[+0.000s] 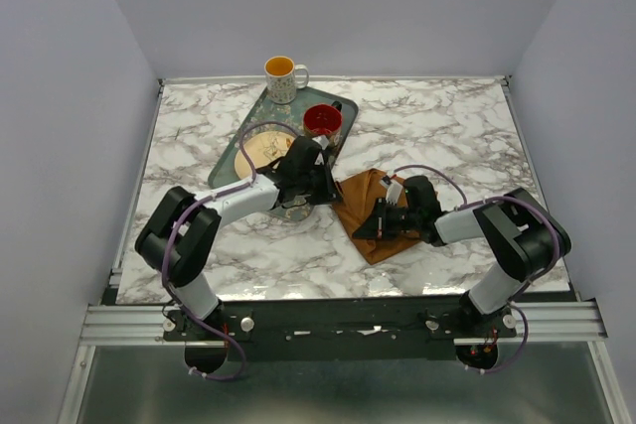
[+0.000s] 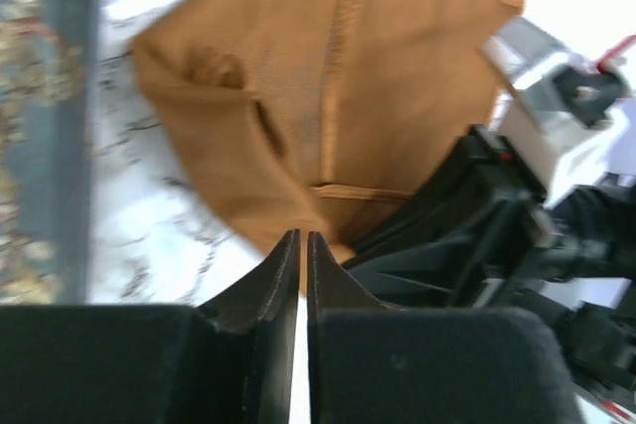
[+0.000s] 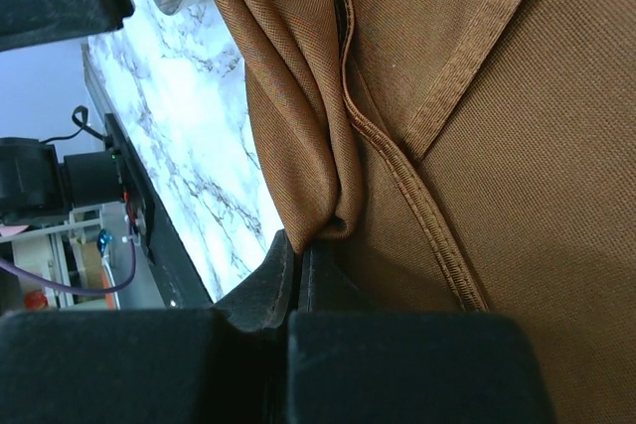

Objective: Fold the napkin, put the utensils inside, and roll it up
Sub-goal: Roll the napkin with the utensil

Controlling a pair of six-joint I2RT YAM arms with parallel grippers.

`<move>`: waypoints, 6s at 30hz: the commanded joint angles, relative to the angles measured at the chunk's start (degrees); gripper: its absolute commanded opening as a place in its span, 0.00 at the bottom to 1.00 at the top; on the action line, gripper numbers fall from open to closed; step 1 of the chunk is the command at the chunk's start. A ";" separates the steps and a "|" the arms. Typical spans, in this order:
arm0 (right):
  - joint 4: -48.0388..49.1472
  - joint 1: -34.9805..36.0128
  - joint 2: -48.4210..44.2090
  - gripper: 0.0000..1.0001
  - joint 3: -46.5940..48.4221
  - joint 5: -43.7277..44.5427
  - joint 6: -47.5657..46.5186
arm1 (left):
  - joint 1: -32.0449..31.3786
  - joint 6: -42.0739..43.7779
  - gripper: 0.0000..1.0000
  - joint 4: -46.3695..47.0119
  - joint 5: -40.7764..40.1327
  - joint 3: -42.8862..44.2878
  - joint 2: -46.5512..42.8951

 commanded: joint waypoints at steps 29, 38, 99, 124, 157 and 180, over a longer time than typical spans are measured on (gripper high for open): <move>-15.14 -0.18 2.41 0.11 0.23 5.04 -3.64 | 1.09 -1.00 0.00 4.41 2.23 4.65 14.31; -32.35 0.43 -5.77 0.39 6.91 14.18 -7.42 | 1.09 -1.97 0.00 3.44 -0.59 2.98 16.77; -62.80 33.13 6.36 0.72 35.57 64.48 -18.94 | 1.18 -2.41 0.00 4.32 -0.33 3.76 19.85; -43.82 21.10 -1.11 0.01 18.96 38.29 -15.24 | 1.96 2.60 0.03 -0.15 1.17 7.37 14.85; 0.67 1.76 3.64 0.01 -6.88 0.22 2.16 | -1.29 -6.44 0.68 1.84 0.55 -5.89 -1.33; 3.30 0.52 2.93 0.01 -8.82 -0.22 1.72 | -2.16 -24.38 0.56 9.69 -6.21 -10.12 4.20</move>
